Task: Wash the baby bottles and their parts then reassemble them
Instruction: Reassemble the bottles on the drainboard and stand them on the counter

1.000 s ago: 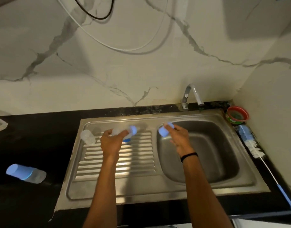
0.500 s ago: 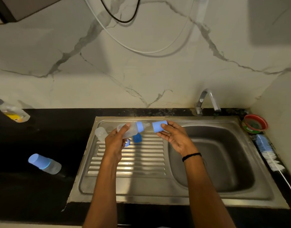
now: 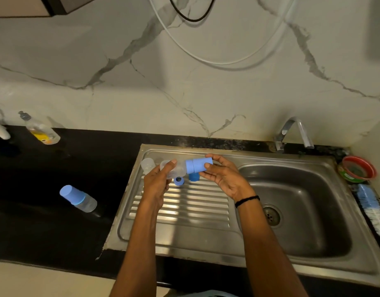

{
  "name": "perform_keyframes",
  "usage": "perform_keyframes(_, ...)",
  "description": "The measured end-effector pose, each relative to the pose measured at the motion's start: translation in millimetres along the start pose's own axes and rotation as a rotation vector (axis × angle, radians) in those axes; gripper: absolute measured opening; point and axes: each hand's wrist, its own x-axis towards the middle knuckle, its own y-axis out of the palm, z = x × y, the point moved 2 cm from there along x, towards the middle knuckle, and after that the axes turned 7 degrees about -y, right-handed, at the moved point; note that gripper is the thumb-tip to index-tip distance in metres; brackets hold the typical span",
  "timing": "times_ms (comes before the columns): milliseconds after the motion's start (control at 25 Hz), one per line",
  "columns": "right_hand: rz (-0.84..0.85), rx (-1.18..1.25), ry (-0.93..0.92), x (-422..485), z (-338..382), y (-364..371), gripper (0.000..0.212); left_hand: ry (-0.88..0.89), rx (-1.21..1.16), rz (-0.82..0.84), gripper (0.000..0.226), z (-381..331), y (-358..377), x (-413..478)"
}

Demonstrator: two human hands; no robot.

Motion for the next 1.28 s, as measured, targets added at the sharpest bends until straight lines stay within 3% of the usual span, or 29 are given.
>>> perform_keyframes(240,0.019,-0.003,0.017,3,-6,14,0.049,0.013,-0.015,0.008,0.039,2,-13,5)
perform_keyframes(480,-0.008,-0.102,0.016,5,-9,17,0.035,0.0,-0.065,0.021,0.032,1,-17,4)
perform_keyframes(760,-0.045,-0.22,-0.009,6,3,26,0.025,-0.073,-0.143,0.08,0.044,4,-14,3)
perform_keyframes(960,-0.068,-0.227,-0.107,6,1,35,0.029,-0.013,-0.184,0.08,0.036,3,-7,-4)
perform_keyframes(1120,-0.065,-0.067,-0.127,3,-19,45,0.041,0.019,-0.173,0.105,0.054,11,-3,-12)
perform_keyframes(1280,-0.056,-0.072,-0.144,0,-26,51,0.046,-0.02,-0.171,0.109,0.047,19,-7,-16)
